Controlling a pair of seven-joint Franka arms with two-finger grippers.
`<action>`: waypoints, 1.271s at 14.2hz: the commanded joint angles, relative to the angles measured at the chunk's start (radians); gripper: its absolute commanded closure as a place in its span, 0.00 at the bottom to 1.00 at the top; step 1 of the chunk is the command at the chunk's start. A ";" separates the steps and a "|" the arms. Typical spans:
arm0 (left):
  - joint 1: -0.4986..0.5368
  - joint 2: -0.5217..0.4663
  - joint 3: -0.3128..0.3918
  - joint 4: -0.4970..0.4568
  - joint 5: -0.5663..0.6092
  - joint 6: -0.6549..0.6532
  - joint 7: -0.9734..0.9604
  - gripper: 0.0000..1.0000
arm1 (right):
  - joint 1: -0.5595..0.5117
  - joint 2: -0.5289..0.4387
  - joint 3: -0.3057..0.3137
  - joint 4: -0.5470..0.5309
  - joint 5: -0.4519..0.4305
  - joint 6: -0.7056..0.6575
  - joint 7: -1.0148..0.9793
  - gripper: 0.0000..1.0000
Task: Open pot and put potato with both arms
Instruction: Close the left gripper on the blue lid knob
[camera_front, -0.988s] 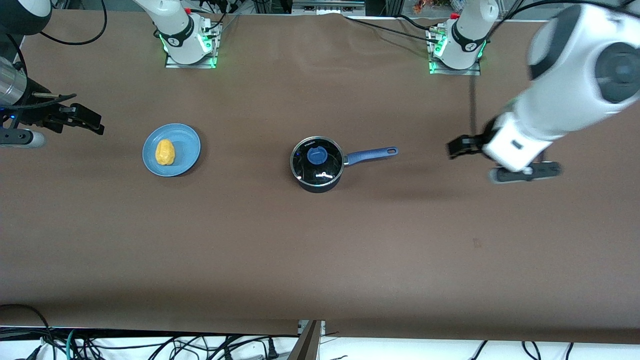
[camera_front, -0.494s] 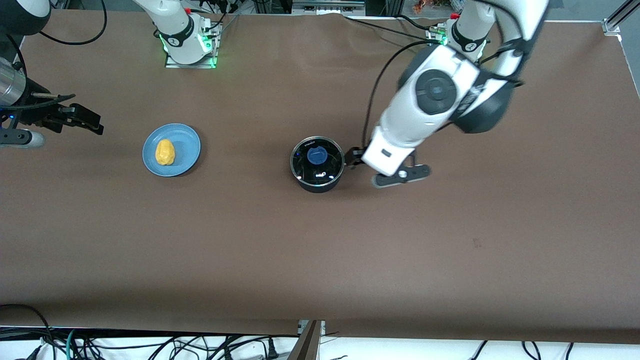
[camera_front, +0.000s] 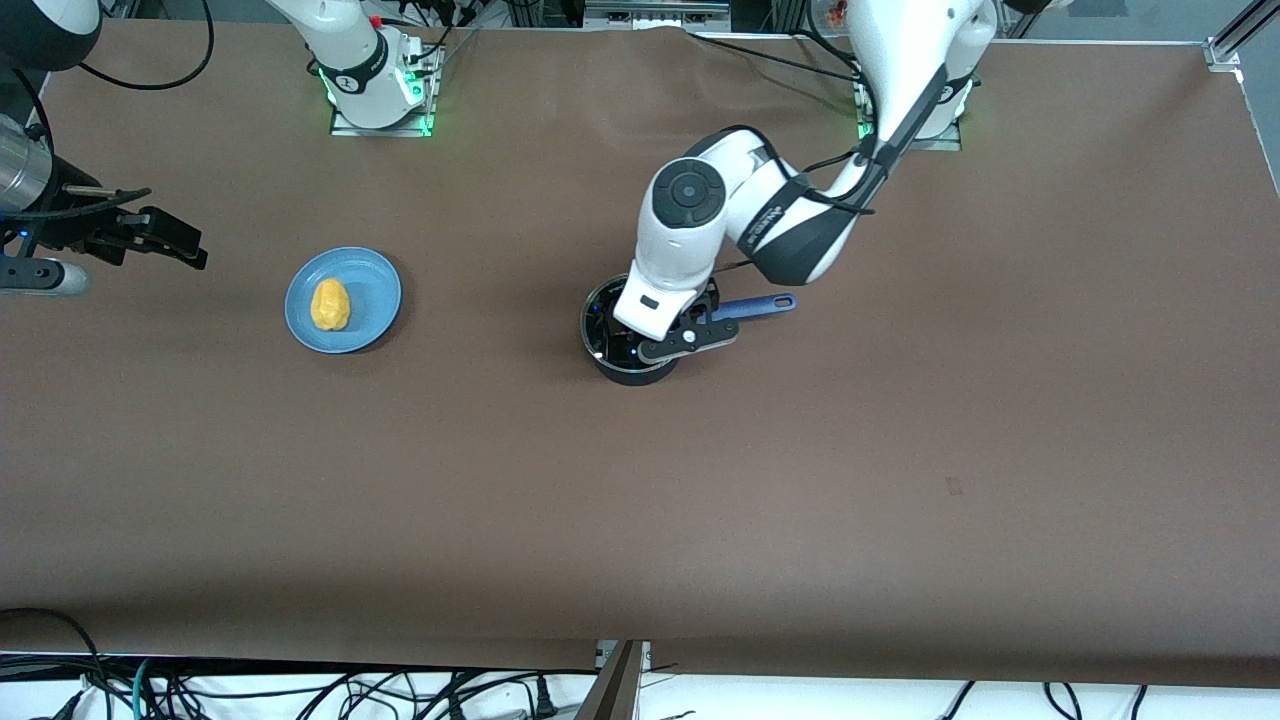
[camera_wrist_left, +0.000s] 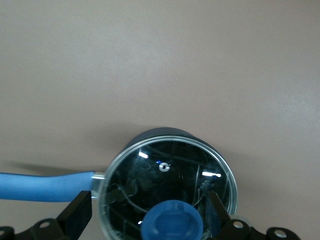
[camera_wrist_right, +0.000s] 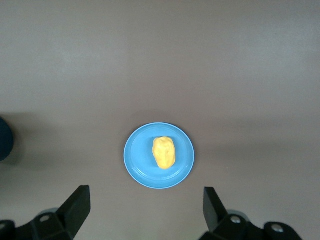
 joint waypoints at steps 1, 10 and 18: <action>-0.048 0.041 0.007 0.024 0.080 0.014 -0.090 0.00 | -0.012 -0.023 0.014 -0.019 -0.002 -0.011 0.018 0.00; -0.074 0.055 -0.005 0.012 0.123 0.014 -0.154 0.19 | -0.010 -0.023 0.020 -0.017 -0.002 -0.011 0.018 0.00; -0.071 0.047 -0.007 0.010 0.121 0.009 -0.142 0.50 | -0.010 -0.023 0.020 -0.017 -0.002 -0.011 0.018 0.00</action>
